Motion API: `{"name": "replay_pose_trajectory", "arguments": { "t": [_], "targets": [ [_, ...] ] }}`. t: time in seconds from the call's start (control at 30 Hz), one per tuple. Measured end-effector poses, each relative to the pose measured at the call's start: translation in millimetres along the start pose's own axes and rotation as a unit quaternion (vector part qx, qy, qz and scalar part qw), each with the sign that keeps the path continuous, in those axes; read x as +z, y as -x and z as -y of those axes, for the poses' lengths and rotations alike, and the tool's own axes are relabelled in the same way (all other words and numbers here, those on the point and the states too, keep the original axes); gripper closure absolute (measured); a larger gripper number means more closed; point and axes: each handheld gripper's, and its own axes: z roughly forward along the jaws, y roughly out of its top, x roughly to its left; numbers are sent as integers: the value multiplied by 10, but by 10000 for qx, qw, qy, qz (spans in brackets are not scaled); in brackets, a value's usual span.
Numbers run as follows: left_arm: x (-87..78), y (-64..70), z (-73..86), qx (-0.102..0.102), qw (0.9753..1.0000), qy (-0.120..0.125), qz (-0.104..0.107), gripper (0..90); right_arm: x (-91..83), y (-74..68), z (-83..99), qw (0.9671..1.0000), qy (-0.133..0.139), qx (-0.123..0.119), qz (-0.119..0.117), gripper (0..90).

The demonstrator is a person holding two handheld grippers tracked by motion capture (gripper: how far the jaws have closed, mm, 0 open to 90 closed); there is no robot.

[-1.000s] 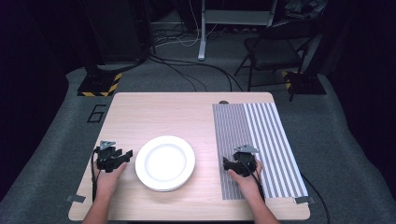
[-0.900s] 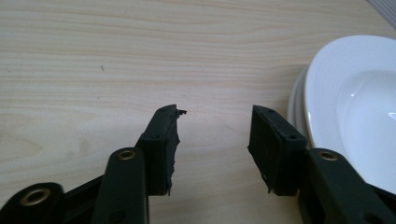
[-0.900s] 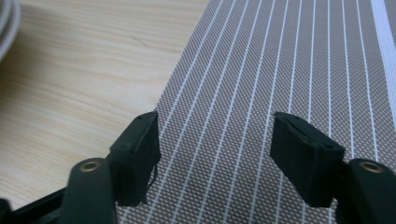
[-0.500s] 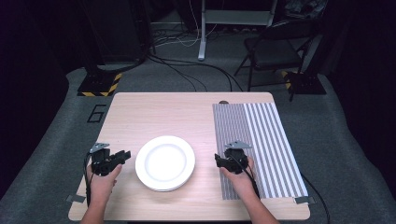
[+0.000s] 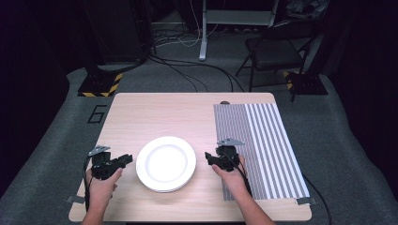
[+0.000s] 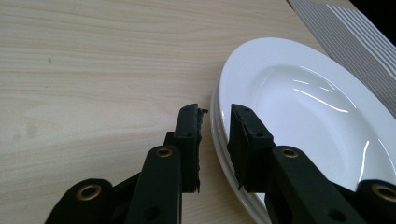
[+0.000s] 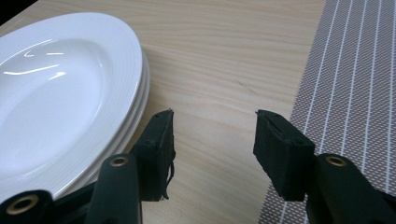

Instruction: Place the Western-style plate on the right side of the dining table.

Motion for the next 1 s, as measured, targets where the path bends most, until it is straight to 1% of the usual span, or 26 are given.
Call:
{"name": "replay_pose_trajectory", "arguments": {
  "t": [0.03,0.07,0.1,0.13,0.2,0.23,0.27,0.33,0.37,0.5,0.53,0.57,0.6,0.63,0.67,0.73,0.77,0.8,0.87,1.0],
  "targets": [
    [0,0,0,0,10000,0,0,730,0,0,0,10000,0,0,0,468],
    [7,0,6,-15,10000,-7,31,730,27,-9,19,9999,-74,-98,-2,465],
    [10,11,10,-75,9999,-25,63,730,34,-11,28,9999,-57,-91,14,469],
    [10,11,10,-75,9999,-25,63,733,38,-10,34,10000,-37,-53,-1,471],
    [18,13,10,-30,9999,-34,100,741,46,-9,34,10000,-31,-55,-31,474],
    [22,16,10,-62,9999,-44,140,741,46,-14,33,10000,-30,-42,-48,476],
    [33,27,12,-167,9997,-51,197,743,45,-18,33,10000,-29,-31,-59,481],
    [39,25,13,-165,9996,-75,235,752,45,-20,32,9999,-20,-55,-85,481],
    [57,26,18,-222,9993,-106,286,754,48,-24,35,9999,-25,-69,-93,480],
    [79,29,26,-266,9990,-128,328,769,48,-28,39,9999,-27,-63,-105,476],
    [80,31,26,-289,9988,-172,356,769,48,-30,41,9999,-36,-51,-136,478],
    [87,29,26,-290,9988,-164,371,776,44,-31,42,9999,-51,-32,-159,478],
    [92,36,27,-345,9986,-155,375,777,41,-32,43,9999,-55,-23,-154,476],
    [99,33,29,-365,9984,-171,390,780,40,-34,44,9999,-55,13,-161,474],
    [103,21,31,-323,9985,-193,401,781,40,-33,45,9998,-59,59,-183,473],
    [111,17,35,-424,9980,-199,416,783,43,-24,50,9996,-70,176,-201,474],
    [111,17,35,-424,9980,-199,416,783,43,-24,50,9996,-70,176,-201,474],
    [114,-3,37,-420,9978,-253,452,784,50,-16,56,9994,-46,236,-231,476],
    [121,-7,39,-468,9974,-247,484,790,53,-19,60,9992,-45,295,-248,478],
    [134,1,44,-523,9970,-269,504,795,54,-35,61,9989,-49,330,-320,483]
  ]
}}
